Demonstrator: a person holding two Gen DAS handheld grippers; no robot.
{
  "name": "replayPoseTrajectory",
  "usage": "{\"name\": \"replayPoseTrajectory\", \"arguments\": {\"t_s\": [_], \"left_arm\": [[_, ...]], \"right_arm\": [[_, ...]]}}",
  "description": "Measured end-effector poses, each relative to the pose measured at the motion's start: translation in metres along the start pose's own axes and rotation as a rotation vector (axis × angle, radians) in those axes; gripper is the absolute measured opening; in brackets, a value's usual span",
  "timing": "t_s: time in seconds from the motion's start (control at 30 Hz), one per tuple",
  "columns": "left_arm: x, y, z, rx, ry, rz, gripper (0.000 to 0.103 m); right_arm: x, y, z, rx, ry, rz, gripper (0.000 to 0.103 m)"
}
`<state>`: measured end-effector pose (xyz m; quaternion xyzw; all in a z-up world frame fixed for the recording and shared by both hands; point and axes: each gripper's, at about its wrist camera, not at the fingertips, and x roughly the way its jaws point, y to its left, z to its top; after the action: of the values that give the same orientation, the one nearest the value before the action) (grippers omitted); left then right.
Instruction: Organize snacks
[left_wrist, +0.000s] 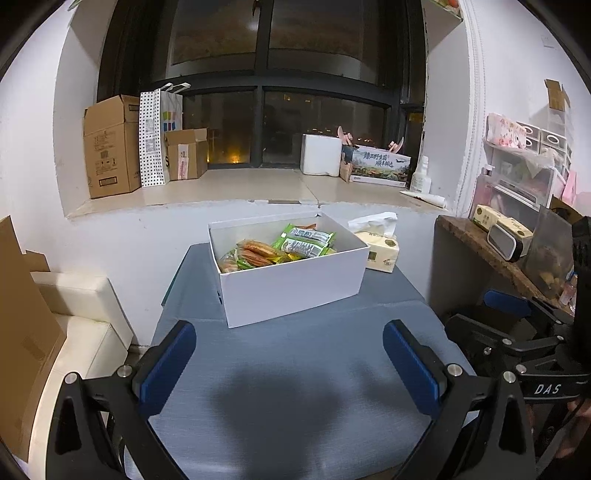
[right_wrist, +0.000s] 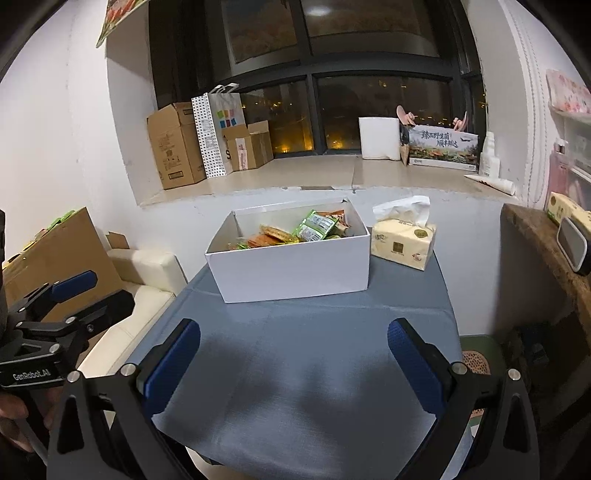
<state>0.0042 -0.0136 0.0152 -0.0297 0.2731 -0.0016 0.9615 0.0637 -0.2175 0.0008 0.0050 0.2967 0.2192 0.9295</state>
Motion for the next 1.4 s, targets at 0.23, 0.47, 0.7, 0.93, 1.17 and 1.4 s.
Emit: {"name": "replayPoseTrajectory", "arguments": {"t_s": [0.23, 0.47, 0.7, 0.93, 1.17, 1.4], "left_arm": [[0.0013, 0.0017, -0.0014, -0.007, 0.003, 0.003, 0.103], [0.0023, 0.0038, -0.0020, -0.014, 0.008, -0.001, 0.103], [0.0034, 0.0034, -0.0021, -0.017, 0.013, -0.001, 0.103], [0.0036, 0.0023, -0.0026, -0.018, 0.013, 0.001, 0.103], [0.0037, 0.0022, -0.0039, -0.020, 0.014, 0.001, 0.103], [0.0046, 0.0032, -0.0052, -0.024, 0.017, -0.006, 0.103]], "right_arm": [[-0.0014, 0.0024, 0.0005, -0.003, -0.002, 0.003, 0.103], [-0.0013, 0.0056, -0.0006, -0.008, 0.000, 0.010, 0.103], [0.0003, 0.0078, -0.0017, -0.012, 0.007, 0.011, 0.103], [0.0005, 0.0080, -0.0018, -0.013, 0.007, 0.013, 0.103], [0.0007, 0.0083, -0.0022, -0.014, 0.009, 0.015, 0.103], [0.0003, 0.0084, -0.0022, -0.002, 0.009, 0.021, 0.103]]}}
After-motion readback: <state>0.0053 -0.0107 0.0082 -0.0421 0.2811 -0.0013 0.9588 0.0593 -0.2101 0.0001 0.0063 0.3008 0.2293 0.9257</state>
